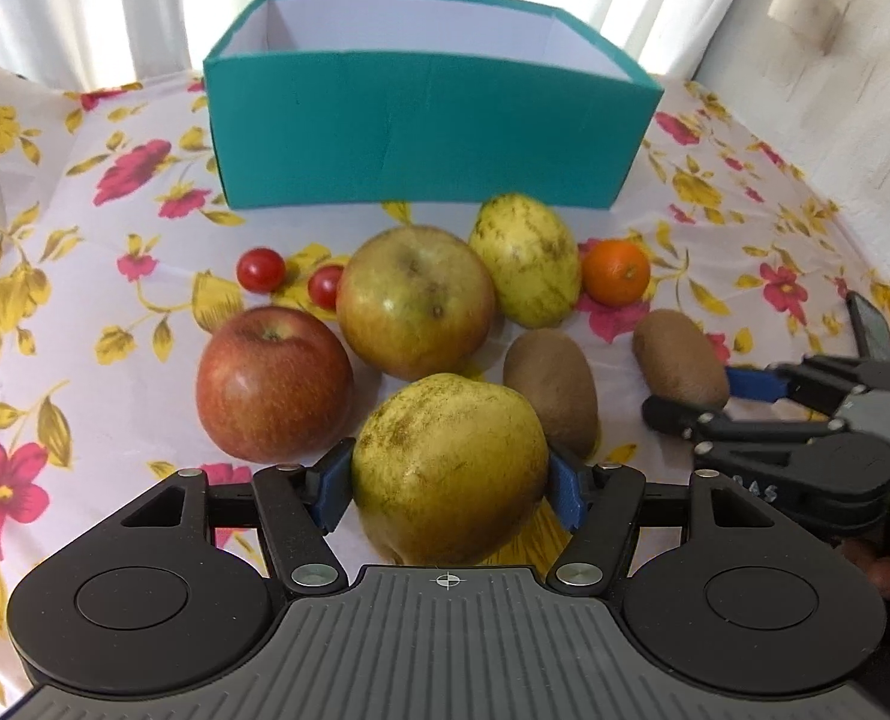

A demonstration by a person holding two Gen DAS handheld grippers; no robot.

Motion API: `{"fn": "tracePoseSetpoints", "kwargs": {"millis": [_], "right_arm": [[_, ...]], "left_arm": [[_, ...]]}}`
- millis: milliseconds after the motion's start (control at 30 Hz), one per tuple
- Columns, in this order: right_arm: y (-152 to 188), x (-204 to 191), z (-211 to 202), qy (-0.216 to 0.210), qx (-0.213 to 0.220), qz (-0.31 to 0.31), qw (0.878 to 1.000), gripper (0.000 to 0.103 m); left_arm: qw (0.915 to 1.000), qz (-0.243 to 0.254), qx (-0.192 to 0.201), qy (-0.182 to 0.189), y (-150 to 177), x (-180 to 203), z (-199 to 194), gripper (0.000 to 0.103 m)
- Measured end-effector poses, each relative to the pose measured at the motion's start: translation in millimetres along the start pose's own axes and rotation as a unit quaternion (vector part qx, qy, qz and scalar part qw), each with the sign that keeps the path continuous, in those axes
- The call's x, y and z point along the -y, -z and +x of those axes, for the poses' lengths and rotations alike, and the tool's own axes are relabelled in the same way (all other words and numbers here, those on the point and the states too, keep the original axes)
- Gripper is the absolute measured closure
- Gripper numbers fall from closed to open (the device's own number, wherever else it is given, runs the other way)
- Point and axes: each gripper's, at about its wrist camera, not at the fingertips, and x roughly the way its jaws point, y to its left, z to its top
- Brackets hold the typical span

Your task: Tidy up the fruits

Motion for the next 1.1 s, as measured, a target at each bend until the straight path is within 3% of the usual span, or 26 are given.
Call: {"fn": "tracePoseSetpoints", "kwargs": {"millis": [633, 900, 1100], "right_arm": [[-2, 7, 0, -0.004, 0.007, 0.013, 1.000, 0.060], [-16, 18, -15, -0.002, 0.038, 0.025, 0.999, 0.060], [-34, 25, -29, 0.009, 0.077, 0.029, 0.997, 0.060]], "left_arm": [[0.9992, -0.013, 0.035, 0.009, -35, 1, -27, 0.034], [0.9947, -0.019, 0.094, -0.037, -101, -8, -40, 0.034], [0.9898, -0.028, 0.112, -0.083, -158, -23, -14, 0.034]]}}
